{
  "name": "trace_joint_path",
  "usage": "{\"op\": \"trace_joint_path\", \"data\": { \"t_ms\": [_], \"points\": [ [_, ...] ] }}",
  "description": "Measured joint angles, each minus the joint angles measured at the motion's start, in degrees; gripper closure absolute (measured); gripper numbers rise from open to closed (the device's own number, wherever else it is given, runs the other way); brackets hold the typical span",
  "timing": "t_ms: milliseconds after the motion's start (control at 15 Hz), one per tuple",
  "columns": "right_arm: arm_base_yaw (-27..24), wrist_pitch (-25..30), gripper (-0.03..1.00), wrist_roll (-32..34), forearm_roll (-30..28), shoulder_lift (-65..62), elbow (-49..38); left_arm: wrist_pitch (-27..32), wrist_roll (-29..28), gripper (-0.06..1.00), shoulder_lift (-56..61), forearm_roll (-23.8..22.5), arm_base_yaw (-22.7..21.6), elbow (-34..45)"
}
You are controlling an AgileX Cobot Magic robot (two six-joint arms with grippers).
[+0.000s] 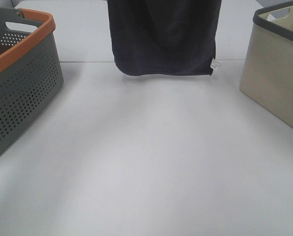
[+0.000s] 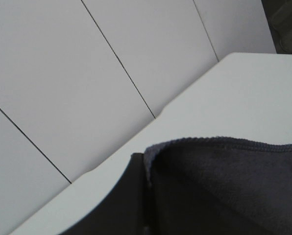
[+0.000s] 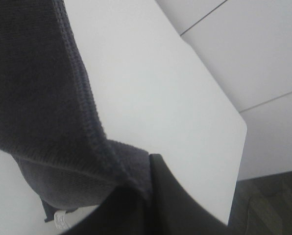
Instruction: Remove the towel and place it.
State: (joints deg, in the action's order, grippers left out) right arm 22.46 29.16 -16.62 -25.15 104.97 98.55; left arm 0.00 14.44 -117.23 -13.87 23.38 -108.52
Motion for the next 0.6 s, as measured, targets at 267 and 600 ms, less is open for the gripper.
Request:
{"op": "trace_joint_path", "data": {
  "t_ms": [267, 600],
  "points": [
    [-5.7, -19.0, 0.97, 2.9, -1.0, 8.5, 0.0, -9.1, 1.1, 0.94, -8.2, -0.3, -3.2, 0.0],
    [-7.3, -22.3, 0.97, 3.3, -1.0, 9.9, 0.0, -11.9, 2.5, 0.94, -9.8, -0.5, -3.1, 0.0]
  ]
}}
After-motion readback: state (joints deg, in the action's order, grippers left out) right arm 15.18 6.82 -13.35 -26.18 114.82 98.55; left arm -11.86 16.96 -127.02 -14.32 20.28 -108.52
